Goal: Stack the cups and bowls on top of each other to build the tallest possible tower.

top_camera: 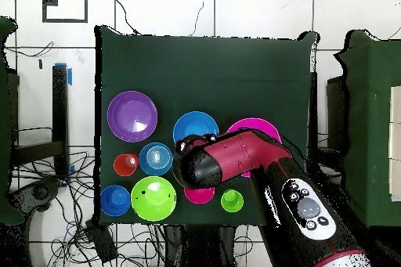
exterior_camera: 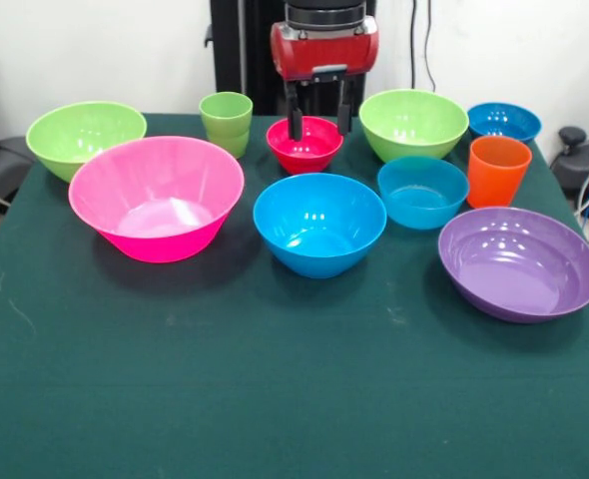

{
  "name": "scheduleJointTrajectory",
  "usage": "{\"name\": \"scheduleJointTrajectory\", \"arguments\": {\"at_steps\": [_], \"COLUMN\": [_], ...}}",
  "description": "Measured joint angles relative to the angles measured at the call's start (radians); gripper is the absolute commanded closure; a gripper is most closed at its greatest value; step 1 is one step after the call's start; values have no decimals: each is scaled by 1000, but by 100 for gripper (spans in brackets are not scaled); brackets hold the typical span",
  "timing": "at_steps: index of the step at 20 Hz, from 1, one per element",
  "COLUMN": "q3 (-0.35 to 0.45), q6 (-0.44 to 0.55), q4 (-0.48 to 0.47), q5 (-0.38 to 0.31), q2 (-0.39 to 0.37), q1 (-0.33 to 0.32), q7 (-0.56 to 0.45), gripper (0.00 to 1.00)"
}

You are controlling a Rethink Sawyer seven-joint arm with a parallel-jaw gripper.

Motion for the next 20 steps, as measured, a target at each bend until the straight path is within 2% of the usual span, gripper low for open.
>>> {"name": "scheduleJointTrajectory", "arguments": {"at_steps": [11,20], "q3": [105,199], "q6": [180,282], "q4": [-59,-125], "q5": [52,83], "q2": [-37,-67], "q1": [-30,-47], "q7": [-1,-27], "gripper": [0,0]}}
